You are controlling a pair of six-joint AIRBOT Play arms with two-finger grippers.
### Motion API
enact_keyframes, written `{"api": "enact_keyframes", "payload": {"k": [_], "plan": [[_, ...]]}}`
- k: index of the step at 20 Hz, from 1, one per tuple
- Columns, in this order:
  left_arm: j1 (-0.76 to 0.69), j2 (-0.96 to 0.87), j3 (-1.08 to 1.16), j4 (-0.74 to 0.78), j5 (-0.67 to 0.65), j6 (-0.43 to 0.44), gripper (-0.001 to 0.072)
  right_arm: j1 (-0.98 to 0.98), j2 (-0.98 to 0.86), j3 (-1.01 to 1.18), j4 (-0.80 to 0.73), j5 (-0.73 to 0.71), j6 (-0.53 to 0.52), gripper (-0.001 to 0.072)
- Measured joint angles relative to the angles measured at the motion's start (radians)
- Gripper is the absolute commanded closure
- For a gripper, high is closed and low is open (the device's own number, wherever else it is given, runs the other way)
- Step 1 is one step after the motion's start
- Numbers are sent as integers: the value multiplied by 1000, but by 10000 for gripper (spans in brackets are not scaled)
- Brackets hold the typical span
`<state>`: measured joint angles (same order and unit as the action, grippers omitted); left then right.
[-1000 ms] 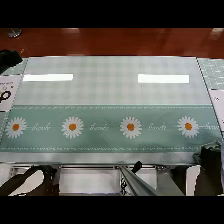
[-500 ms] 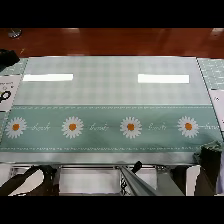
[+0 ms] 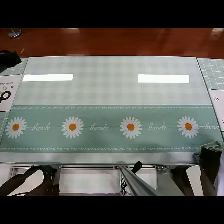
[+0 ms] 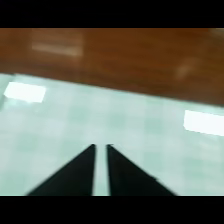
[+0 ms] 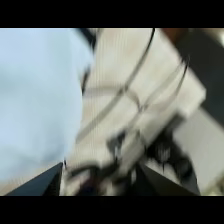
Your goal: Fold the shirts.
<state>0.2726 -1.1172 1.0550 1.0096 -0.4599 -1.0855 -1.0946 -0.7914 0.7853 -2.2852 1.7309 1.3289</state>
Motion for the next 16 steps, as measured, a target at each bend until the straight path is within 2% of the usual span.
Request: {"api": "enact_keyframes", "payload": {"k": [1, 5, 6, 7, 8, 10, 12, 16], "plan": [[-10, -11, 25, 0, -71, -2, 274, 63, -34, 93, 45, -24, 5, 182], [-81, -69, 158, 34, -319, -29, 253, 365, -230, 508, 298, -129, 15, 161], [-108, -86, 195, 60, -365, -50, 220, 446, -289, 597, 374, -137, 18, 148], [-144, -104, 239, 104, -417, -81, 132, 521, -341, 667, 439, -146, 19, 108], [-184, -122, 282, 155, -476, -122, 71, 599, -391, 724, 507, -149, 21, 109], [-262, -157, 359, 272, -592, -211, -2, 730, -467, 791, 592, -148, 27, 110], [-345, -188, 418, 391, -719, -291, -1, 848, -531, 829, 645, -122, 32, 110], [-480, -240, 463, 539, -943, -372, 0, 1002, -596, 856, 693, -97, 34, 112]]}}
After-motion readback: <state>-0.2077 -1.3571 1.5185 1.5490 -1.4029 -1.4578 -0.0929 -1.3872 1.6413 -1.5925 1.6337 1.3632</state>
